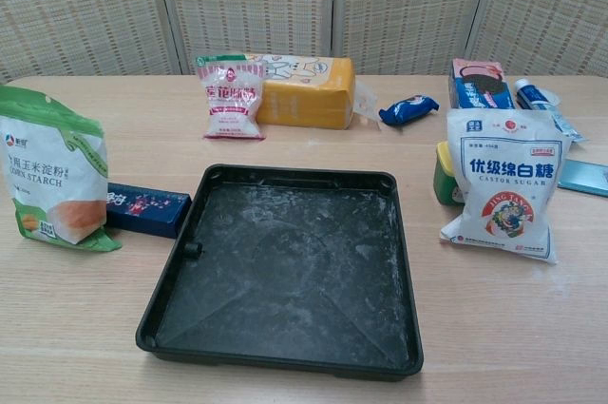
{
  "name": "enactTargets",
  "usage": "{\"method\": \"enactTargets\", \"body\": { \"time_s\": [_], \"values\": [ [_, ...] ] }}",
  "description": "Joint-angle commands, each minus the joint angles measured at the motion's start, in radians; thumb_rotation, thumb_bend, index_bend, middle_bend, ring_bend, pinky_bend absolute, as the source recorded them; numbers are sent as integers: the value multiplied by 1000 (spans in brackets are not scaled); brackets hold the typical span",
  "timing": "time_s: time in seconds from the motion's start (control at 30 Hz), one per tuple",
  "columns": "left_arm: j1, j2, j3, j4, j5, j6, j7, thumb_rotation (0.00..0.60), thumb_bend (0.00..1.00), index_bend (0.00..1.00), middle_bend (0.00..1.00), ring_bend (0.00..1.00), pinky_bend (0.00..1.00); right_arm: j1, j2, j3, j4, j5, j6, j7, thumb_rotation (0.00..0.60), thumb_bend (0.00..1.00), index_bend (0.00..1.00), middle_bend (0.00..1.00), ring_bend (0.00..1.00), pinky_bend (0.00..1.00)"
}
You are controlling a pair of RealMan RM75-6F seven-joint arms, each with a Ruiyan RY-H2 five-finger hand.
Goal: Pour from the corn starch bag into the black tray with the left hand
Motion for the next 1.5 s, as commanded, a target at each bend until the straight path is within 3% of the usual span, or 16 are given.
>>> {"method": "enactTargets", "body": {
  "time_s": [0.03,0.23,0.3,0.43,0.53,0.73,0.97,1.5],
  "values": [
    [-3,2,2,-4,-1,-6,3,600,226,0,0,0,53,0,-1,-1,0,0,0,-3,600,280,0,0,0,0],
    [-12,2,8,15,48,-3,-78,600,225,0,0,20,102,-5,-2,-8,-6,-16,12,-4,600,280,0,0,0,0],
    [-24,8,12,40,76,-18,-182,600,226,0,0,132,226,-6,-3,-11,-8,-20,14,-5,600,279,0,0,0,0],
    [-57,29,6,84,73,-103,-458,600,225,0,0,640,736,-3,-4,-11,-12,-36,23,-8,600,279,0,0,0,0],
    [-71,5,-4,154,50,-153,-642,600,225,0,2,826,899,1,-3,-13,-19,-51,24,-7,600,280,0,0,0,0],
    [-88,-122,4,343,48,-217,-902,600,225,0,5,890,966,12,5,-16,-13,-71,10,22,600,280,0,0,0,0],
    [-112,-239,27,540,84,-251,-1085,600,226,0,25,894,969,23,16,-17,0,-80,-12,67,600,279,0,0,0,0],
    [-166,-371,103,764,170,-315,-1376,600,223,3,90,908,984,36,16,-18,14,-79,-31,89,600,279,0,0,0,0]
  ]
}}
